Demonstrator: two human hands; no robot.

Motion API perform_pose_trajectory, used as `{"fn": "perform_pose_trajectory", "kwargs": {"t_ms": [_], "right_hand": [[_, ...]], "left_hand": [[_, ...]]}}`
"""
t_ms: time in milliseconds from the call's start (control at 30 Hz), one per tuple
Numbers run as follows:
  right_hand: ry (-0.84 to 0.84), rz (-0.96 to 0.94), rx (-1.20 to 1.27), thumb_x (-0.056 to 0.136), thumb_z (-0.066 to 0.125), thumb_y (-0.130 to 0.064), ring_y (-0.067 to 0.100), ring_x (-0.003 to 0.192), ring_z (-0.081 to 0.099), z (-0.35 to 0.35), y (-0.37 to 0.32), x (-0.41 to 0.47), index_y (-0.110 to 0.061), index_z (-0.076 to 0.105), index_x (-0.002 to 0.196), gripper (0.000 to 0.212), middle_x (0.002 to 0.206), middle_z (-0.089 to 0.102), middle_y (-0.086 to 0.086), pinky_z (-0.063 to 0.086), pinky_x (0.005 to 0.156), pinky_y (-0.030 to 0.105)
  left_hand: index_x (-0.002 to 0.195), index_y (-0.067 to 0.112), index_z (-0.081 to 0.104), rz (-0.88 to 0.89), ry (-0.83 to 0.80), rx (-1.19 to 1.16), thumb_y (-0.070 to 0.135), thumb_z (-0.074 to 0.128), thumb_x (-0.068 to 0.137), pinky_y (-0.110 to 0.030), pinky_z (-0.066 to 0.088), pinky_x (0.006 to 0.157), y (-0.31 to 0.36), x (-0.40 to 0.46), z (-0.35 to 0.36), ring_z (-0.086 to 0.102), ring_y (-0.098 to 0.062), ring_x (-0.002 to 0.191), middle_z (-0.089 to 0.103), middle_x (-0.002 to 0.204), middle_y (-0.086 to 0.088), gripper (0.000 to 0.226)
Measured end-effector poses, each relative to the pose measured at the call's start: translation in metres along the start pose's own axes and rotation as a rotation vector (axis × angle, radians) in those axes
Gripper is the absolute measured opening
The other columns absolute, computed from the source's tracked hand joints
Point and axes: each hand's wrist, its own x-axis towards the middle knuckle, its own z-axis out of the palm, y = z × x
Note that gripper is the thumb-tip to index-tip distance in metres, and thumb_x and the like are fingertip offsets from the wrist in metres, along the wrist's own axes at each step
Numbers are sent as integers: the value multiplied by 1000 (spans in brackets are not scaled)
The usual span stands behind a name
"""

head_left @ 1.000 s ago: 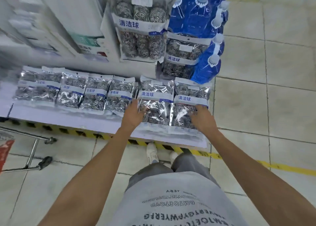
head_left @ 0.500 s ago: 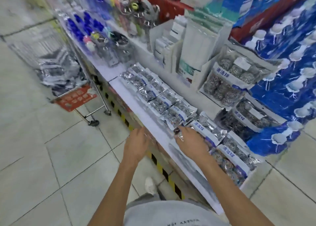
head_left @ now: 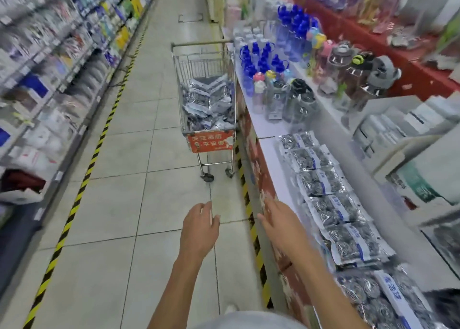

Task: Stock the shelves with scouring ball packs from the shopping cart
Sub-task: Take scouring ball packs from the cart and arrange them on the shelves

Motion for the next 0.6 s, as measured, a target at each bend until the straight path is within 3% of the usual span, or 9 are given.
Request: {"fn": "perform_pose_trajectory", "kwargs": {"t_ms": [100,333,500,600], "right_hand": [[-7,0,16,107,42,-54,19,142,44,12,-18,36,-23,40,158,60,154,50,-2,37,119,37],[-95,23,-18,108,40,-53,19,142,44,24,-33,121,-23,36,159,60,152,50,-2,37,117,35],[-153,42,-22,107,41,-52,19,136,49,35,-26,205,-20,44,153,56,149,53,0,43,111,35],[-174,51,36,107,43,-52,17,142,45,40,-21,266,-21,41,156,58,156,48,-1,40,115,33]], "left_hand": [[139,8,58,-16,33,-10,32,55,105,-39,49,99,-20,29,-12,59,-30,119,63,126,-9,42],[149,12,50,-60,26,-45,36,49,107,-38,44,110,-46,114,-23,50,-25,132,57,142,-8,49],[153,15,47,-108,-14,-57,39,46,108,-36,44,109,-59,192,-15,47,-23,135,53,146,-5,51],[151,15,49,-119,-19,-42,38,48,107,-35,44,107,-66,250,-12,50,-24,132,56,144,-6,49]]}}
